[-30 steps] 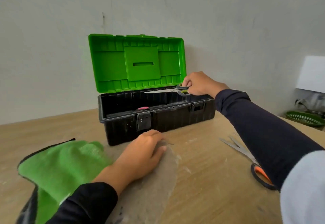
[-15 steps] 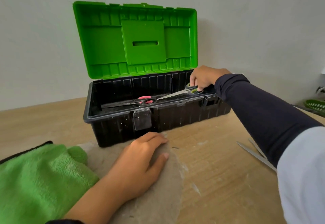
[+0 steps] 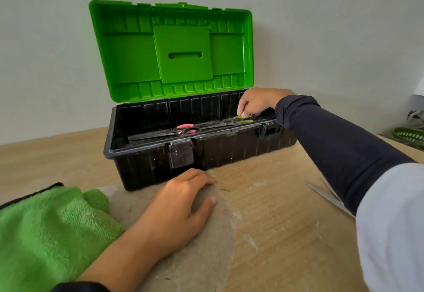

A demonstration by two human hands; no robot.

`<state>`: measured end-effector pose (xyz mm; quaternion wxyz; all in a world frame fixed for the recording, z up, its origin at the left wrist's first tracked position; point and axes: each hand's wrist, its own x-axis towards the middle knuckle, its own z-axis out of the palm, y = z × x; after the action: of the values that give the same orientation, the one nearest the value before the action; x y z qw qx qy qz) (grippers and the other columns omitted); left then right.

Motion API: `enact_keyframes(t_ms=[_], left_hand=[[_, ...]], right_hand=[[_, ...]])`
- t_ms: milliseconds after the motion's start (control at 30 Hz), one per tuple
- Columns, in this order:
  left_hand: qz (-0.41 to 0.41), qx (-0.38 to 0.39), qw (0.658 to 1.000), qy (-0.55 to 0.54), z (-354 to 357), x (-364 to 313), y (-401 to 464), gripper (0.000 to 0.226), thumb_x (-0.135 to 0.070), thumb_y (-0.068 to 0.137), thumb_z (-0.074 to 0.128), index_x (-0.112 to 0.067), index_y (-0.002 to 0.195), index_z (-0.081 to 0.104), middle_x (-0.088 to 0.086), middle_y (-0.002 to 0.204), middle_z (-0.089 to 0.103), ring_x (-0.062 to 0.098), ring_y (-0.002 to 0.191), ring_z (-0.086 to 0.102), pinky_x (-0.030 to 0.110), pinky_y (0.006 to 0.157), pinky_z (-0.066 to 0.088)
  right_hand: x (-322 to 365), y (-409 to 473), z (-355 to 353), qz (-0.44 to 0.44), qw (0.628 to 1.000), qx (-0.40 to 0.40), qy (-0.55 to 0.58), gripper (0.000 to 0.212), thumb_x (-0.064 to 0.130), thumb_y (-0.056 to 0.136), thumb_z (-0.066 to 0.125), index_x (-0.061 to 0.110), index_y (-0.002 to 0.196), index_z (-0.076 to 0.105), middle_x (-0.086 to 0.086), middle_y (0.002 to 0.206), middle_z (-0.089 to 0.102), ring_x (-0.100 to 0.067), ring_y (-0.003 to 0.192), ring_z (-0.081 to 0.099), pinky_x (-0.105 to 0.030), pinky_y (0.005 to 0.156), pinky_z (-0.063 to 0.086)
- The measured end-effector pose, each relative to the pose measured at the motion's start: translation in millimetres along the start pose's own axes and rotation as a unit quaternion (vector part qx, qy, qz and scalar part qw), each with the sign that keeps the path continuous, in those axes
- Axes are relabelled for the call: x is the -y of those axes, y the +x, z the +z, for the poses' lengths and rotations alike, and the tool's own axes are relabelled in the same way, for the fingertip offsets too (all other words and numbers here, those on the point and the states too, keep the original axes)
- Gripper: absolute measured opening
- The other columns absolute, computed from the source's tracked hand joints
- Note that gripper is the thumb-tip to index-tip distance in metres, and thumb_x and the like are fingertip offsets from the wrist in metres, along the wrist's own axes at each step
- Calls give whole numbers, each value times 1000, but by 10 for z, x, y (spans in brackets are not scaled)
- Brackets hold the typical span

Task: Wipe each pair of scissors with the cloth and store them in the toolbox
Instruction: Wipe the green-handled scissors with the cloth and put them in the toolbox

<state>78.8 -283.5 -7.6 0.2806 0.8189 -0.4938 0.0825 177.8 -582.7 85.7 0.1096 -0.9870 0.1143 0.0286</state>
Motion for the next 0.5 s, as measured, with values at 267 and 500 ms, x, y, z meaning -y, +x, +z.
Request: enact_keyframes(t_ms=[267, 500], left_hand=[[-6, -6, 999, 46, -17, -63, -11, 39, -42, 91, 45, -26, 125, 51, -15, 125, 50, 0, 113, 46, 17, 97, 38], [-18, -13, 996, 87, -36, -264, -70, 35, -42, 93, 38, -25, 118, 54, -10, 117, 54, 6, 103, 51, 26, 88, 47]], right_hand=[[224, -728, -139, -94, 970, -212, 69, 21, 5, 87, 55, 6, 98, 72, -9, 107, 70, -14, 91, 61, -23, 82, 45], [196, -1467, 132, -130, 923, -348, 103, 18, 8, 88, 55, 11, 94, 72, -3, 97, 72, -14, 89, 64, -26, 86, 48]])
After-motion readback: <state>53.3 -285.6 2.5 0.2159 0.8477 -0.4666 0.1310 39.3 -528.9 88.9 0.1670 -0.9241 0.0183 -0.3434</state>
